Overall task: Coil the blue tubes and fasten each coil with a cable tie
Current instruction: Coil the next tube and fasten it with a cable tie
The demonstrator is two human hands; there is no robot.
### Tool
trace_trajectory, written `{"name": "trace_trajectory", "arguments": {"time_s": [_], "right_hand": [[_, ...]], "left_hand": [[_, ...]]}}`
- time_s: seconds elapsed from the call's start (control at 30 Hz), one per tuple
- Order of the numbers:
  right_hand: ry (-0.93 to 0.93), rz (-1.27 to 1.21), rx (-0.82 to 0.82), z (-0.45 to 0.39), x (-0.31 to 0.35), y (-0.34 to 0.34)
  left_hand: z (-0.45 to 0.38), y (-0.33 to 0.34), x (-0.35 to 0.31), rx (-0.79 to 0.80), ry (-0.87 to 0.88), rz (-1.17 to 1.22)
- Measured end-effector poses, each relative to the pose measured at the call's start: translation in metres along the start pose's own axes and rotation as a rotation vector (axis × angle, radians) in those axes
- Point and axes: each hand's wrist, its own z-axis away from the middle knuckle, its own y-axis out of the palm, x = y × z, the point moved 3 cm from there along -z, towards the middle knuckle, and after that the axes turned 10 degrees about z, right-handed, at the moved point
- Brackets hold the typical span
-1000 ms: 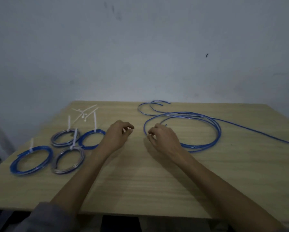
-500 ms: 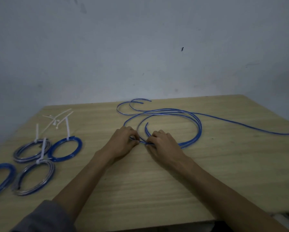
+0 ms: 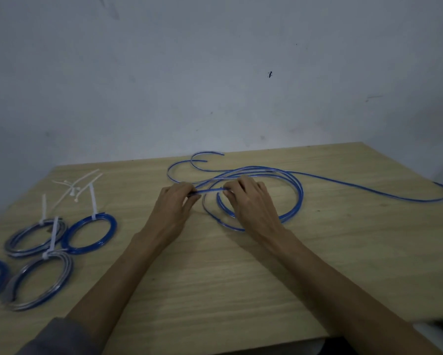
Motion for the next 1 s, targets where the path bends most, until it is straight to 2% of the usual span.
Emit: {"name": "trace_trajectory", "arguments": {"time_s": [0.2, 0.4, 0.57, 0.67, 0.73, 0.8, 0.87, 0.9, 1.0], "right_hand": [[0.090, -0.224, 0.027, -0.058, -0.019, -0.023], [0.242, -0.422, 0.077, -0.057, -0.034, -0.021], [0.282, -0.522, 0.347, -0.024, -0.039, -0.004], [0.217, -0.498, 0.595, -0.011, -0.037, 0.012], [0.155, -0.460, 0.685, -0.005, -0.034, 0.020], [0.141, -0.449, 0.700, 0.000, -0.032, 0.023], [0.157, -0.458, 0.665, 0.004, -0.034, 0.024], [0.165, -0.459, 0.644, 0.006, -0.035, 0.024], [0.152, -0.429, 0.603, 0.012, -0.037, 0.024]], "left_hand": [[-0.031, -0.012, 0.020, -0.051, -0.140, 0.084], [-0.058, -0.022, 0.017, -0.131, -0.124, 0.192], [-0.052, -0.018, 0.029, 0.136, -0.077, 0.064], [-0.038, -0.015, 0.048, 0.309, -0.194, 0.088], [-0.035, -0.012, 0.054, 0.456, -0.279, 0.115], [-0.042, -0.011, 0.056, 0.378, -0.275, 0.161], [-0.058, -0.004, 0.064, 0.226, -0.229, 0.101], [-0.066, 0.003, 0.066, 0.208, -0.228, 0.045], [-0.083, 0.035, 0.069, 0.356, -0.314, -0.127]]}}
